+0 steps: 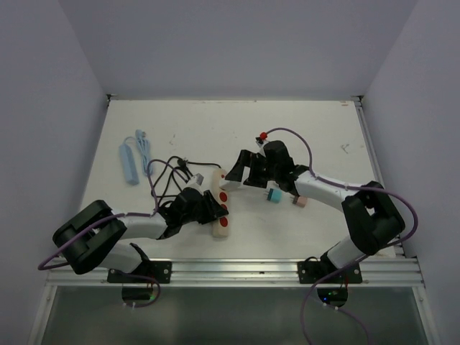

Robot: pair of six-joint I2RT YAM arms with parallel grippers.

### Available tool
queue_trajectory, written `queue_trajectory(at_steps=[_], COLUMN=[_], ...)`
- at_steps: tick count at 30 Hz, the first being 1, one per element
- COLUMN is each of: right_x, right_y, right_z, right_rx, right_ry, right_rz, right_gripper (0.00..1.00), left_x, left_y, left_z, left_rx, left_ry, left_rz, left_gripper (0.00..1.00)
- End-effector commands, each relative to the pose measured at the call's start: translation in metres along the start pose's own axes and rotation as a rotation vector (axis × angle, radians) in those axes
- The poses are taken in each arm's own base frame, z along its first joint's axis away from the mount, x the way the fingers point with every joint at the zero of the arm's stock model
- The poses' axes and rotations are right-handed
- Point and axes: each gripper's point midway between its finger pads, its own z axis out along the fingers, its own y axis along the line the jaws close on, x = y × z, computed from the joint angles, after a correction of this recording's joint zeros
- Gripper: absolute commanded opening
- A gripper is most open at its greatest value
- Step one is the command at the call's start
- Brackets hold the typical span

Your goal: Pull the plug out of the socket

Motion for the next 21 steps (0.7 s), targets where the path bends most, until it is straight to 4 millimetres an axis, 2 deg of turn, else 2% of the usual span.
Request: queue_trajectory(at_steps=[1,7,11,17,20,21], right_x=[-0.016,-0.013,-0.012,-0.007,-0.004,-0.004], right_y=[0.022,0.016,0.012,0.010,0.010,0.010], right_z=[0.008,0.023,0.030,0.038,0.038,0.038], right_rx=[-0.054,-0.027,-0.016,-0.015,-0.019,-0.019], right_ry=[-0.037,-0.022,-0.013,0.008,0.019,0.021], right_rz=[-0.019,-0.022,-0.021,-0.017,-0.013,-0.010], right_gripper=[0.99,0.99,0.94,0.79,0.70,0.65], left_x=[0.031,0.031,0.032,0.031,0.030,0.029], left_y=[0.054,0.054,0.055,0.053,0.053,0.053], left_z=[-0.007,-0.007,-0.006,-0.005,-0.006,-0.006], left_rx=[-0.171,-0.169,-0.170,-0.164,-0.163,-0.165], left_ry=[0.110,0.112,0.115,0.113,0.106,0.103], left_rz=[0.061,0.060,0.063,0.065,0.065,0.066], left_gripper=[0.00,0.00,0.00,0.00,0.06,0.09])
